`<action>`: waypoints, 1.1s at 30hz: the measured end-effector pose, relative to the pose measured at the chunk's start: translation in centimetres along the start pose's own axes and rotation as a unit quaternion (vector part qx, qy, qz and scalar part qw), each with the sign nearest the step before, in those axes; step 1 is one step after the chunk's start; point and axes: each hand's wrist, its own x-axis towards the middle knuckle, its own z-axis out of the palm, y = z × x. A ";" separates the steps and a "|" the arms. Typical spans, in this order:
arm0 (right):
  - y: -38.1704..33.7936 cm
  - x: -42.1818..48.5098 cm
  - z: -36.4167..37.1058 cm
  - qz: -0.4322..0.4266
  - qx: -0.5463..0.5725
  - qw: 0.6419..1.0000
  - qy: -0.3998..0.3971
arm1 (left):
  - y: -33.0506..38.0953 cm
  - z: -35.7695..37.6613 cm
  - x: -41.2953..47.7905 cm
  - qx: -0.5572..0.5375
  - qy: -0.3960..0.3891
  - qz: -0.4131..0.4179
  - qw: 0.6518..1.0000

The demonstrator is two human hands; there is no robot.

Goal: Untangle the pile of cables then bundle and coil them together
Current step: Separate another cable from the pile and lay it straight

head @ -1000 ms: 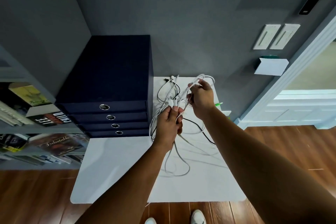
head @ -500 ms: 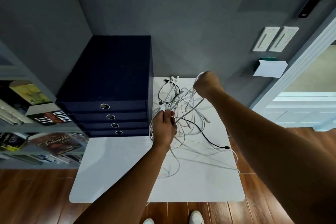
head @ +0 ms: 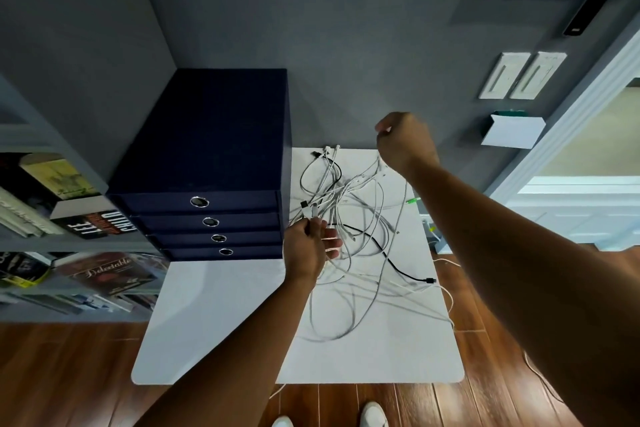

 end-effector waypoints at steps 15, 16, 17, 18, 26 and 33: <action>0.9 -3.8 2.3 0.084 0.383 0.916 -0.088 | -0.3 0.2 0.5 0.102 0.051 0.103 0.988; 1.2 -4.6 2.6 0.094 0.407 0.903 -0.105 | -0.3 0.1 0.5 0.117 0.057 0.129 0.983; 1.6 -5.5 2.8 0.104 0.434 0.886 -0.127 | -0.2 0.0 0.6 0.133 0.062 0.159 0.976; 2.1 -6.5 3.0 0.109 0.456 0.871 -0.149 | -0.2 0.0 0.7 0.147 0.065 0.186 0.969; 5.6 -13.0 4.8 0.096 0.481 0.822 -0.288 | 0.3 1.3 1.8 0.085 0.074 0.104 0.988; 7.8 -14.7 4.7 0.132 0.436 0.828 -0.325 | 1.3 2.7 1.7 -0.016 0.056 0.043 0.997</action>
